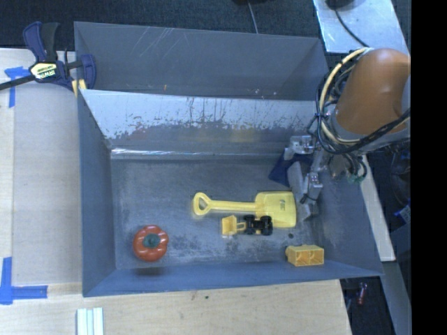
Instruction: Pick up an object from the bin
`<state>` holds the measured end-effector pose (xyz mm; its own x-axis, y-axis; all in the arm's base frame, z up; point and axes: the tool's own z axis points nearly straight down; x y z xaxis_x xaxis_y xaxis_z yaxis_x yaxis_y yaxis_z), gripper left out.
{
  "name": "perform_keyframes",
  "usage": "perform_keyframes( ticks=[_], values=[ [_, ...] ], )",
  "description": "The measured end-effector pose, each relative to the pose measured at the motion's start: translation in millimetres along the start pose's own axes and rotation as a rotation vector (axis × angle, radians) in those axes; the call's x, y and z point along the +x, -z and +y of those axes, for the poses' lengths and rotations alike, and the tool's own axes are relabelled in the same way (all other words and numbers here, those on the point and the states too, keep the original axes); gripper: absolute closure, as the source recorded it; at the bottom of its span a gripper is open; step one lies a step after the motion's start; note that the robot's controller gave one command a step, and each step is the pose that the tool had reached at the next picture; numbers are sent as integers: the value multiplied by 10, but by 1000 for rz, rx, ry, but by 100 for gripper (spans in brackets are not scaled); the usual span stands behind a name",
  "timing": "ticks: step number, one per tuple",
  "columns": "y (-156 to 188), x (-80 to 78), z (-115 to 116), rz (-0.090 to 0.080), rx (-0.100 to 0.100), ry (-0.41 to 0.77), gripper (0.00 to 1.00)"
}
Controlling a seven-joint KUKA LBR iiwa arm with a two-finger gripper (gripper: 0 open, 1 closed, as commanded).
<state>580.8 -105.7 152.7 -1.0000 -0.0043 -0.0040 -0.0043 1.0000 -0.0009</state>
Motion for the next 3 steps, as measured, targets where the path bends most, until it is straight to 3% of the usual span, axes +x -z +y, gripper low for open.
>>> perform_keyframes(
  ticks=[1,2,3],
  values=[
    [-1,0,0,0,0,0,0],
    [-666,139,239,1,-1,87,0],
    [-788,120,333,-10,3,82,0]
  ],
)
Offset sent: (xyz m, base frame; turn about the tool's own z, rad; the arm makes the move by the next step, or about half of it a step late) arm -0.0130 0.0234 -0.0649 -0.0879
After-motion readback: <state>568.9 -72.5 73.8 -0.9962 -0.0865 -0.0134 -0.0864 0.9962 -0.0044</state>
